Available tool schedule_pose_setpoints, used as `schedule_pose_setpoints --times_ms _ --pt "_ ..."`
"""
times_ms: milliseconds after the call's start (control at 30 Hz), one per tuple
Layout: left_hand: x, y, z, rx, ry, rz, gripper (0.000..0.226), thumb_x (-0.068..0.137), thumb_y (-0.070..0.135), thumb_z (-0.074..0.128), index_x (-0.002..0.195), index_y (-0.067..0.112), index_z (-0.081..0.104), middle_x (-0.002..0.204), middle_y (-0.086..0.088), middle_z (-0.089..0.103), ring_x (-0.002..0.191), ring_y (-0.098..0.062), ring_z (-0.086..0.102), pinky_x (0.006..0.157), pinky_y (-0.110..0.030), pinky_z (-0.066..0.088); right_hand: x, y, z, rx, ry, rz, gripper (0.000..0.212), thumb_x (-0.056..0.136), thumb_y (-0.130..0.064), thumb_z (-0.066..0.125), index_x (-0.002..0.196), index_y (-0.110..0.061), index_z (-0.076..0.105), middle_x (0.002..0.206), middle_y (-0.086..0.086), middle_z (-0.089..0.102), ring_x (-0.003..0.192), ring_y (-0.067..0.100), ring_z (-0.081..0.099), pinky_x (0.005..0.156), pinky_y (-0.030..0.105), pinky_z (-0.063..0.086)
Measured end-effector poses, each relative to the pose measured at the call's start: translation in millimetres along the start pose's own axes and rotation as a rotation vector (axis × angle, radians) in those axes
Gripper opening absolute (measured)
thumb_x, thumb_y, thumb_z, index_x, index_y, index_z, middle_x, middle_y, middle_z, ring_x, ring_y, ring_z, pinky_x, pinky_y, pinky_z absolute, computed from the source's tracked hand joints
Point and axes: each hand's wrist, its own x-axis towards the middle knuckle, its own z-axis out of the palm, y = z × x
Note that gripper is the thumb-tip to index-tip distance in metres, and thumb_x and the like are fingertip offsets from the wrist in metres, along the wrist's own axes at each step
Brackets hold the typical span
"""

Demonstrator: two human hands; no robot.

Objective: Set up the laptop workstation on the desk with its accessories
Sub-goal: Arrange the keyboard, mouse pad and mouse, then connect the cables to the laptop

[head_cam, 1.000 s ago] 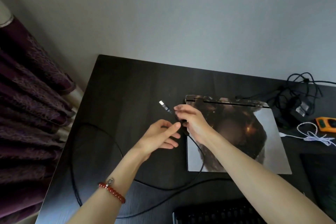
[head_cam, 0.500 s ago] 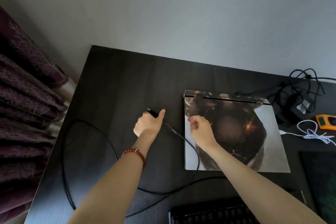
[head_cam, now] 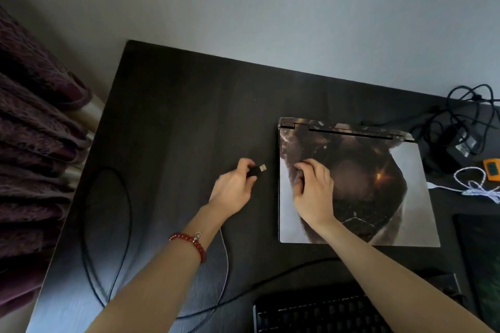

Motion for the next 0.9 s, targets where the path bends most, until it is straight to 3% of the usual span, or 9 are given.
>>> schedule_pose_setpoints --times_ms 200,400,900 --pt "5 3 23 0.16 0.225 0.235 0.023 0.08 0.007 0.066 0.102 0.009 0.067 0.092 -0.01 0.061 0.084 -0.029 0.058 0.066 -0.038 0.046 -4 8 5 -0.032 0.03 -0.052 0.032 0.085 -0.021 0.042 0.113 -0.013 0.056 0.124 0.01 0.053 0.118 0.028 0.046 0.1 0.045 0.04" --pt "4 -5 28 0.211 0.308 0.312 0.026 0.071 0.007 0.075 0.096 0.013 0.071 0.08 -0.005 0.061 0.078 -0.022 0.054 0.063 -0.032 0.042 -7 7 14 -0.063 0.041 -0.026 0.043 0.082 -0.027 0.029 0.115 -0.014 0.055 0.126 0.01 0.052 0.121 0.026 0.04 0.102 0.045 0.037" --pt "2 -7 37 0.226 0.35 0.283 0.027 0.069 0.004 0.075 0.094 0.012 0.071 0.077 -0.006 0.06 0.071 -0.024 0.058 0.061 -0.033 0.042 -7 6 17 -0.074 0.072 -0.031 0.046 0.079 -0.025 0.029 0.116 -0.013 0.054 0.126 0.011 0.053 0.121 0.021 0.03 0.101 0.048 0.036"
